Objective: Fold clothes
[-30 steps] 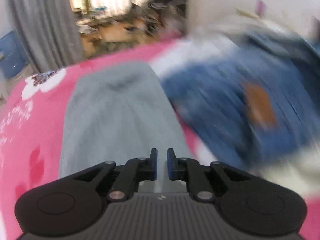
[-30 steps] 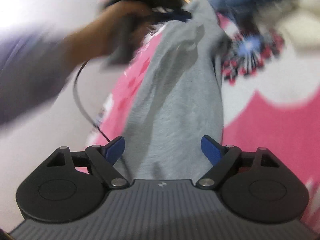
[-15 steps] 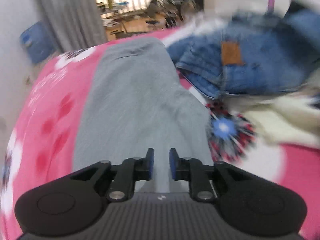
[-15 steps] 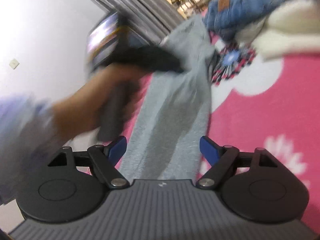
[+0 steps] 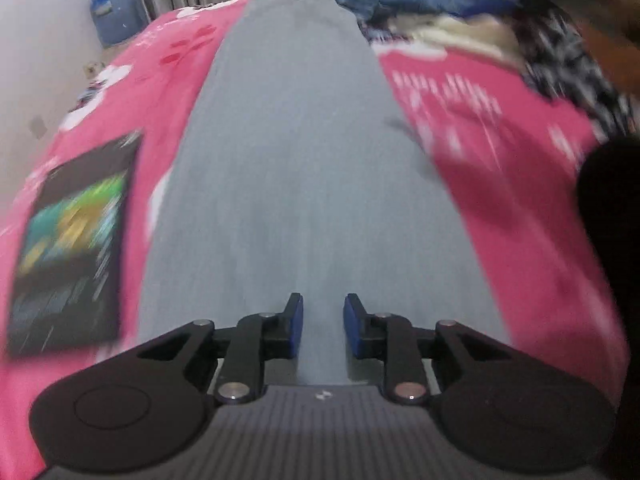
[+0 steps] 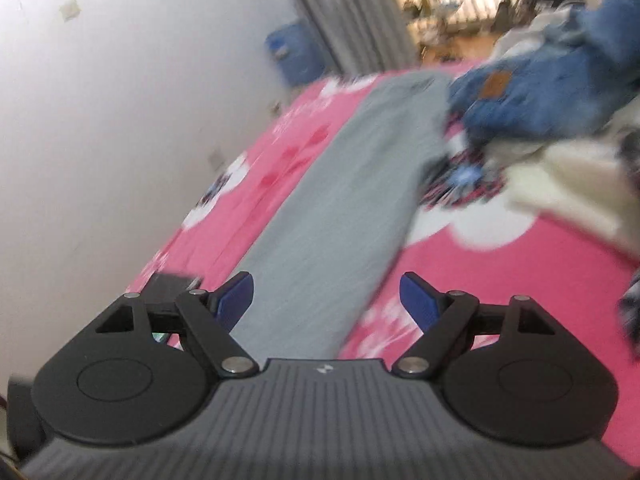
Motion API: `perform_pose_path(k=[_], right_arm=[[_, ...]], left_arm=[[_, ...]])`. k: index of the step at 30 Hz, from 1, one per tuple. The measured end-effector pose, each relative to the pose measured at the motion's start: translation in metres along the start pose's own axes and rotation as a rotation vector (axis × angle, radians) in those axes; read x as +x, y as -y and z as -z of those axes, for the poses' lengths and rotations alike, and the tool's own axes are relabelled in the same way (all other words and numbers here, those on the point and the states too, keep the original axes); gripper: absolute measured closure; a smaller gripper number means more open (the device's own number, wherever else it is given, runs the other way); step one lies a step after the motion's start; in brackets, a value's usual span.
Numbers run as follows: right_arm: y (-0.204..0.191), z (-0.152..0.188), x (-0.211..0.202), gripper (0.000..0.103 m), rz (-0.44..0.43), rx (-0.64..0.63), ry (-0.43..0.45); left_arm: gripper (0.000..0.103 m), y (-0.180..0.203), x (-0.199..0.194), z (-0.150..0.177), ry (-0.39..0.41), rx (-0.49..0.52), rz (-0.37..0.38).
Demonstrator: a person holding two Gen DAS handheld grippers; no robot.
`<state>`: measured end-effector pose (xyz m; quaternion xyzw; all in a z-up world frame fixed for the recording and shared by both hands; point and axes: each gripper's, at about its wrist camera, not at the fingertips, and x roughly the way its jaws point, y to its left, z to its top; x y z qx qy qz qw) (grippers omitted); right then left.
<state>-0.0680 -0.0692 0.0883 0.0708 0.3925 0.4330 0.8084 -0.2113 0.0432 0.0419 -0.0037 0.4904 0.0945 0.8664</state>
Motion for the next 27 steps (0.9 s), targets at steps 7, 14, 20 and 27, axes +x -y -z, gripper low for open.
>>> perform_pose_path(k=[7,14,20,27], right_arm=[[-0.057,0.037,0.04,0.023,-0.077,-0.038,-0.092],[-0.071,0.057,0.048,0.023,-0.06,-0.072,-0.201],[-0.076,0.053,0.028,0.021,-0.129,-0.106,-0.197],[-0.076,0.061,0.031,0.018,0.031,-0.314,-0.256]], left_arm=[[0.076,-0.002,-0.079,0.108,-0.167,-0.139,-0.104],[0.076,-0.037,-0.113,0.096,-0.224,-0.335,-0.209],[0.054,-0.091,-0.107,0.064,-0.133,-0.567,-0.209],[0.053,-0.134,-0.064,0.087,-0.085,-0.778,-0.02]])
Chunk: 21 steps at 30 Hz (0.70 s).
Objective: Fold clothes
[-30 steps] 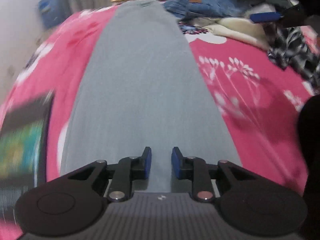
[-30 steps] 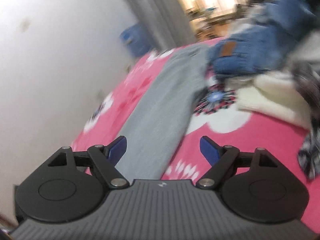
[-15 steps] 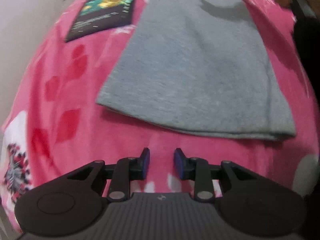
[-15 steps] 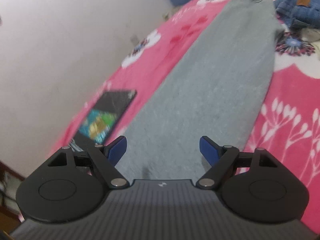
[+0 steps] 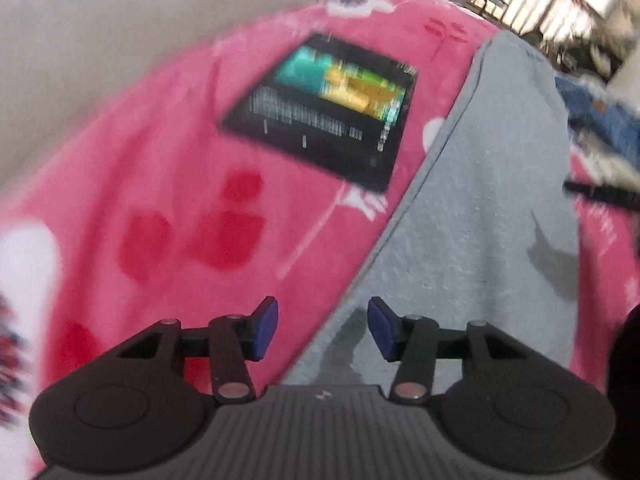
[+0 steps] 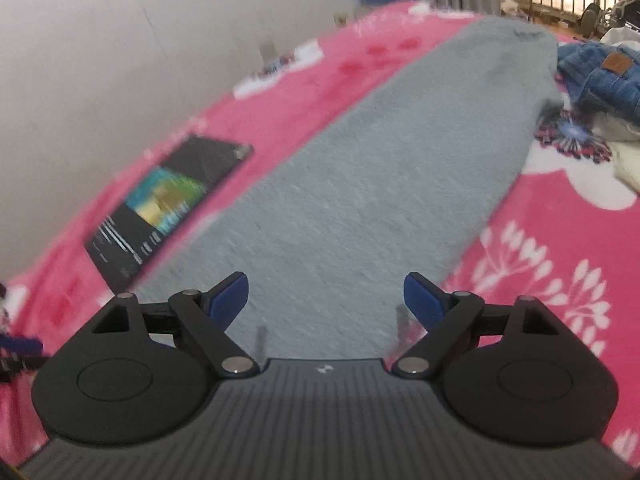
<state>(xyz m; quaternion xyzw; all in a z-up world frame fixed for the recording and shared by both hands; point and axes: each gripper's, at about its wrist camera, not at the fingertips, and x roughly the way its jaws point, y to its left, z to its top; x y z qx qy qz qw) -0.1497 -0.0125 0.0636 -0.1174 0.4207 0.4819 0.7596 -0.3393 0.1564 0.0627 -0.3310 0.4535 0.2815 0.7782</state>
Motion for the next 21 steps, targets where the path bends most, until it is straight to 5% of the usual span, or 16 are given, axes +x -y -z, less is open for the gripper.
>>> perform_pose_path(k=[3,5,8,11,16,21], right_arm=[[0.011,0.005,0.007,0.018,0.008,0.002,-0.069],[0.007,0.008,0.001,0.018,-0.023,-0.019,-0.052],[-0.02,0.013,-0.006,0.018,-0.082,-0.124,0.006],[-0.054,0.024,-0.004,0.018,-0.034,-0.3,0.055],[-0.086,0.058,0.032,0.019,0.068,-0.605,-0.051],[-0.084,0.057,0.023,0.019,0.074,-0.632,-0.064]], left_arm=[[0.062,-0.008,0.01,0.01,-0.022,-0.051,0.059],[0.091,-0.008,0.006,0.014,-0.007,-0.048,0.079],[0.094,-0.011,-0.002,0.019,0.012,-0.039,0.114],[0.093,-0.008,-0.011,0.022,0.03,0.074,0.116],[0.09,-0.017,0.001,0.032,0.083,0.233,0.041],[0.086,-0.016,-0.006,0.037,0.134,0.35,-0.032]])
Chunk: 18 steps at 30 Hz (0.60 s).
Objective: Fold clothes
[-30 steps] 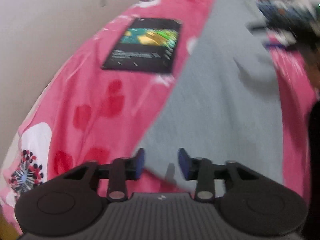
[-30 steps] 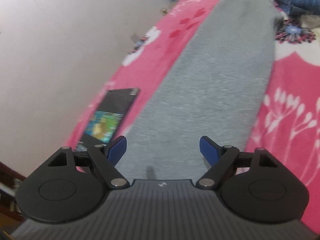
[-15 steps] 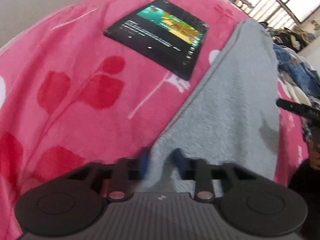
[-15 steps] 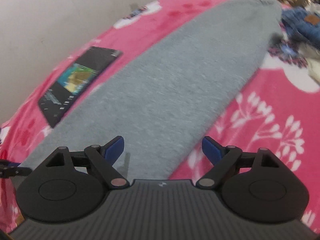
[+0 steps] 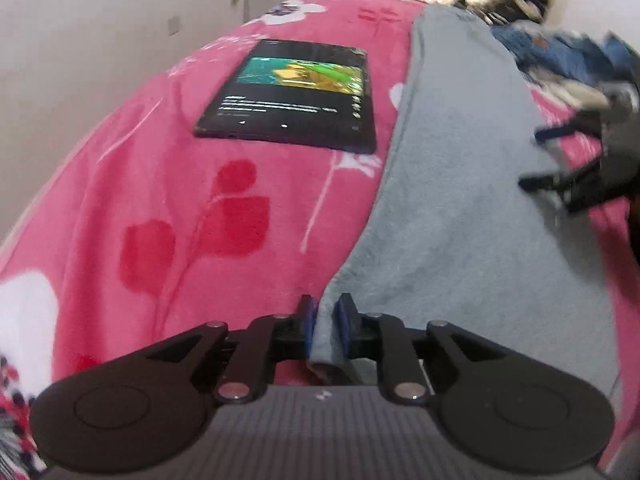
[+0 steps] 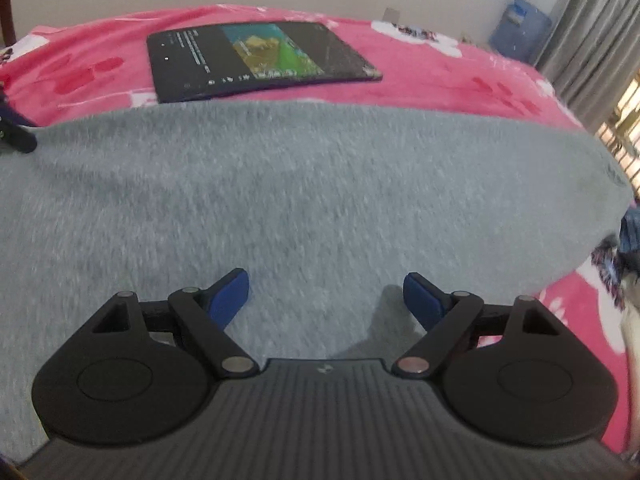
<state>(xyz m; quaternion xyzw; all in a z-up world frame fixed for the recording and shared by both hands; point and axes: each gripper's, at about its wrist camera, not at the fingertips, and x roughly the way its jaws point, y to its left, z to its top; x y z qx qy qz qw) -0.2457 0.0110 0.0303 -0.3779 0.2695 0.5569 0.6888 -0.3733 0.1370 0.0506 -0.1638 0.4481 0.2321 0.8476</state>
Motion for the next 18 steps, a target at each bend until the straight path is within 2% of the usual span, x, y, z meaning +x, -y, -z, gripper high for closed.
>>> perform_pose_path(k=[2,4,6,7,9,11,14,16,18], right_arm=[[0.003,-0.003,-0.002,0.02,-0.005,0.02,-0.004],[0.013,-0.004,-0.002,0.022,-0.032,0.124,0.006],[0.03,-0.005,-0.005,0.022,-0.051,0.28,0.029],[0.041,-0.007,-0.007,0.021,-0.053,0.345,0.047],[0.057,-0.014,-0.008,0.021,-0.021,0.422,0.095],[0.067,-0.027,-0.005,0.02,0.037,0.434,0.144],[0.069,-0.051,0.006,0.02,0.081,0.373,0.215],[0.065,-0.063,0.016,0.02,0.1,0.312,0.249],[0.059,-0.064,0.03,0.02,0.103,0.255,0.252]], left_arm=[[0.083,-0.001,-0.002,0.002,0.009,-0.005,0.005],[0.076,-0.004,-0.009,-0.001,0.002,-0.032,-0.001],[0.083,-0.005,-0.02,-0.005,-0.002,-0.09,0.009],[0.086,-0.002,-0.027,-0.008,0.023,-0.078,0.016],[0.085,0.013,-0.04,-0.014,0.096,0.007,0.001],[0.085,0.032,-0.041,-0.026,0.17,0.097,0.025],[0.082,0.061,-0.021,-0.048,0.232,0.154,0.132],[0.077,0.082,0.005,-0.058,0.224,0.194,0.219],[0.077,0.098,0.034,-0.057,0.148,0.221,0.268]])
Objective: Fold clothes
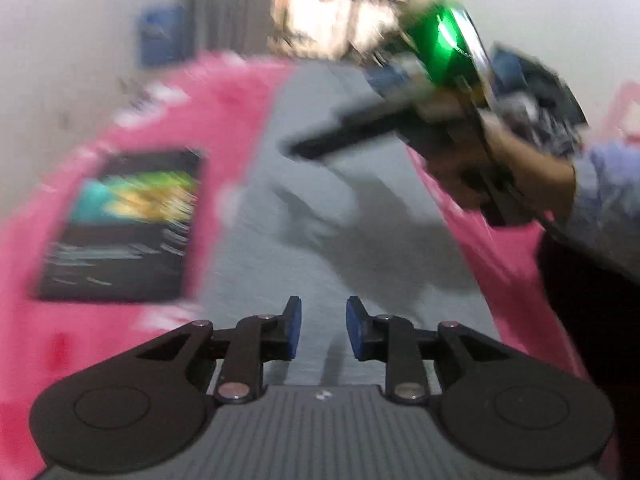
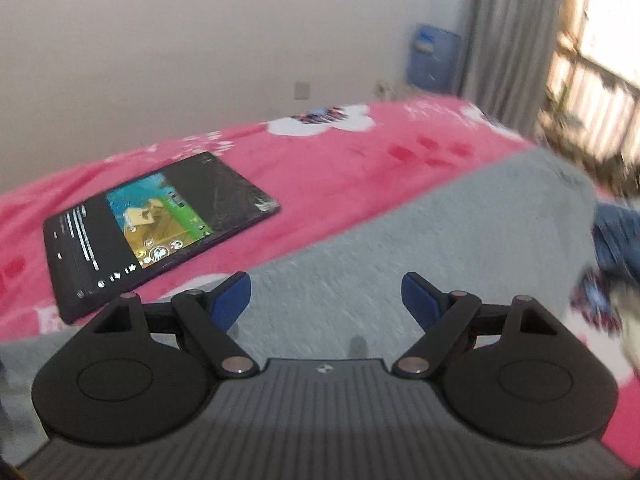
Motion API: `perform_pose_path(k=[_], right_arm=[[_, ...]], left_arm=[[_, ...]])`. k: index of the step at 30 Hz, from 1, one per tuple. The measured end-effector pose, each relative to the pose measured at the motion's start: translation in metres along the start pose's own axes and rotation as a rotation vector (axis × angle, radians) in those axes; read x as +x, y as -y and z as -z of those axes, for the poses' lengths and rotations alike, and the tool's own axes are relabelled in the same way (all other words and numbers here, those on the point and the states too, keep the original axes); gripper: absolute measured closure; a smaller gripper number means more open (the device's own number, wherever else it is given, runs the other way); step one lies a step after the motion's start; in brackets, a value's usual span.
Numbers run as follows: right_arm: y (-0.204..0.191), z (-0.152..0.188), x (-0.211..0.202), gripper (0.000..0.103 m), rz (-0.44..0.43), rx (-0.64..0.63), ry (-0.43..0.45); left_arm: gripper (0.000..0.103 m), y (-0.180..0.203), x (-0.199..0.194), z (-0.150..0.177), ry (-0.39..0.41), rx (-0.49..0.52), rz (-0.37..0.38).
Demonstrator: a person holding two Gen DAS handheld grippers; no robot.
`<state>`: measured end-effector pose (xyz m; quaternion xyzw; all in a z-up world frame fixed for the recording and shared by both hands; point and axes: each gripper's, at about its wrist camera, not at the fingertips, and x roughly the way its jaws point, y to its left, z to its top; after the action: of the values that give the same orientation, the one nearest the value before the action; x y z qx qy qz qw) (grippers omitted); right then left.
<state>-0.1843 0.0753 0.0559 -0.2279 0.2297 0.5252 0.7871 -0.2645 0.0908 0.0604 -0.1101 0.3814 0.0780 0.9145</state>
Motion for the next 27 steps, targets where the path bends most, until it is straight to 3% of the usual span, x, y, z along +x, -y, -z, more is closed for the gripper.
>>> perform_pose_path(k=[2,5,7,12,14,17,18,21,23,24,27], right_arm=[[-0.002,0.011,0.011,0.02,-0.003,-0.024,-0.039],[0.004,0.026,0.024,0.02,-0.019,-0.001,-0.094],[0.011,0.027,0.029,0.018,-0.03,0.049,-0.118],[0.006,0.028,0.031,0.017,-0.013,0.053,-0.117],[0.006,0.027,0.028,0.017,-0.016,0.055,-0.121],[0.008,0.026,0.03,0.017,-0.021,0.078,-0.122],[0.008,0.026,0.027,0.017,-0.015,0.076,-0.111],[0.012,0.022,0.015,0.017,0.007,0.083,-0.02],[0.022,0.019,0.008,0.017,0.008,0.137,0.028],[0.027,0.018,0.008,0.017,0.005,0.171,0.03],[0.036,0.022,0.015,0.017,0.001,0.232,-0.002]], left_arm=[[0.077,0.007,0.015,0.015,-0.032,0.015,0.012],[0.077,0.017,0.0,0.034,-0.01,0.109,-0.014],[0.077,0.015,-0.012,0.049,-0.017,0.077,-0.003],[0.077,-0.007,-0.04,0.076,-0.089,-0.175,0.126],[0.083,-0.021,-0.048,0.076,-0.121,-0.292,0.179],[0.097,-0.041,-0.055,0.073,-0.056,-0.443,0.242],[0.097,-0.047,-0.053,0.072,-0.011,-0.476,0.287],[0.097,-0.067,-0.023,0.071,0.09,-0.632,0.481],[0.096,-0.082,0.02,0.079,0.055,-0.808,0.616],[0.097,-0.084,0.038,0.084,0.021,-0.864,0.643],[0.101,-0.079,0.048,0.086,-0.016,-0.811,0.621]])
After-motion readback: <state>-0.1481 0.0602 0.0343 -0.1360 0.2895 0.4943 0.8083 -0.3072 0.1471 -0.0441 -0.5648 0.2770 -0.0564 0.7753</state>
